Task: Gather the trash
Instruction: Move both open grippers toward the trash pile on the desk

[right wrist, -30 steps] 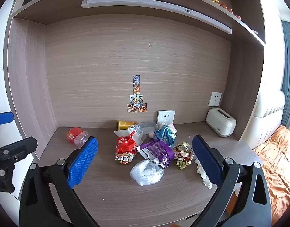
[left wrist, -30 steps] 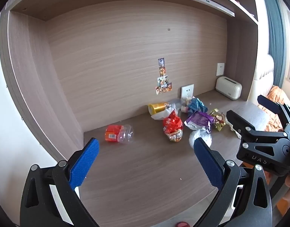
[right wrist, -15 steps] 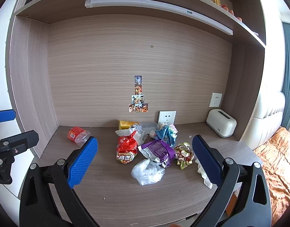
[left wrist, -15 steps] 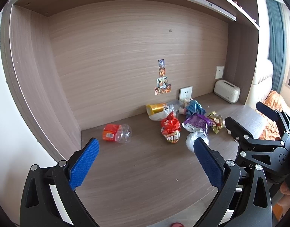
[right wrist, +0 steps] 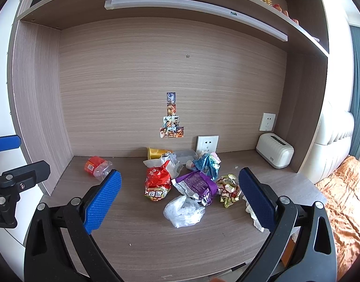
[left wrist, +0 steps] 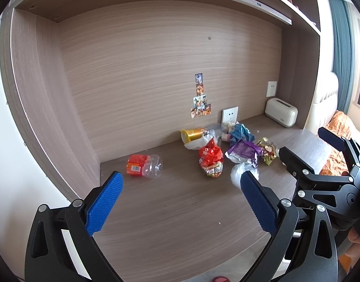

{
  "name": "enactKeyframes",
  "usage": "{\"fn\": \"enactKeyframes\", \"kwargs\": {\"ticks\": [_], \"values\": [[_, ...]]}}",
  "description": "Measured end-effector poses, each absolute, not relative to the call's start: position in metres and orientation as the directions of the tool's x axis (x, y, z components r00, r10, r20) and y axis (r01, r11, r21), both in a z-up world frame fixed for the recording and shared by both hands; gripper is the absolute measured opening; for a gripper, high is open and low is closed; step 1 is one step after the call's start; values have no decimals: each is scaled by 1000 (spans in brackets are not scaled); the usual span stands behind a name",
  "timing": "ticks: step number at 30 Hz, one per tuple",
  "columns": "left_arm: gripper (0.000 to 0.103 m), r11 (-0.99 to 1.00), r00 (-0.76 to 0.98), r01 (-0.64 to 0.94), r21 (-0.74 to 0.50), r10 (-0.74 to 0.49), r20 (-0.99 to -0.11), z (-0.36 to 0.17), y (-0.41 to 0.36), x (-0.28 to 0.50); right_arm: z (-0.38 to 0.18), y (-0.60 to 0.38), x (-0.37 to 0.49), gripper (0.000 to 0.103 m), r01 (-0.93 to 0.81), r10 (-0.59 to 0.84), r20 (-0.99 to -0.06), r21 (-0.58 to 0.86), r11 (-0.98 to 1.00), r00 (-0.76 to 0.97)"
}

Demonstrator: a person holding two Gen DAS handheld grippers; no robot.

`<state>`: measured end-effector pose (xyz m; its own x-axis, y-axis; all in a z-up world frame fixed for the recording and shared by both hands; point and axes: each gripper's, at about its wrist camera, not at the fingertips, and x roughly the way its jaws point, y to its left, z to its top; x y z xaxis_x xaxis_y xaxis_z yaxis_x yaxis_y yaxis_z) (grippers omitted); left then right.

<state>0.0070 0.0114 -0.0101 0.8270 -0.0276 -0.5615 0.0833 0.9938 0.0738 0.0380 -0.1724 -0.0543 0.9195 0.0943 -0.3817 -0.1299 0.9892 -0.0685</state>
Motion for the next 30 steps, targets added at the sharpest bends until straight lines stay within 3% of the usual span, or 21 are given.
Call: {"fn": "enactKeyframes", "kwargs": {"ticks": [10,23,30], "values": [[98,995,823,77,63,-28,-568,-10,13,10,-52,-170,42,100,-133,92,-406,-73,988,909],[98,993,798,78,-91,-117,-591,-34,23,21,-64,-183,40,100,-145,68,-462,-133,980,884],[98,995,807,101,-16,-91,-583,-41,-3,33,-76,-195,54,100,-164,89,-485,-114,980,870]]}}
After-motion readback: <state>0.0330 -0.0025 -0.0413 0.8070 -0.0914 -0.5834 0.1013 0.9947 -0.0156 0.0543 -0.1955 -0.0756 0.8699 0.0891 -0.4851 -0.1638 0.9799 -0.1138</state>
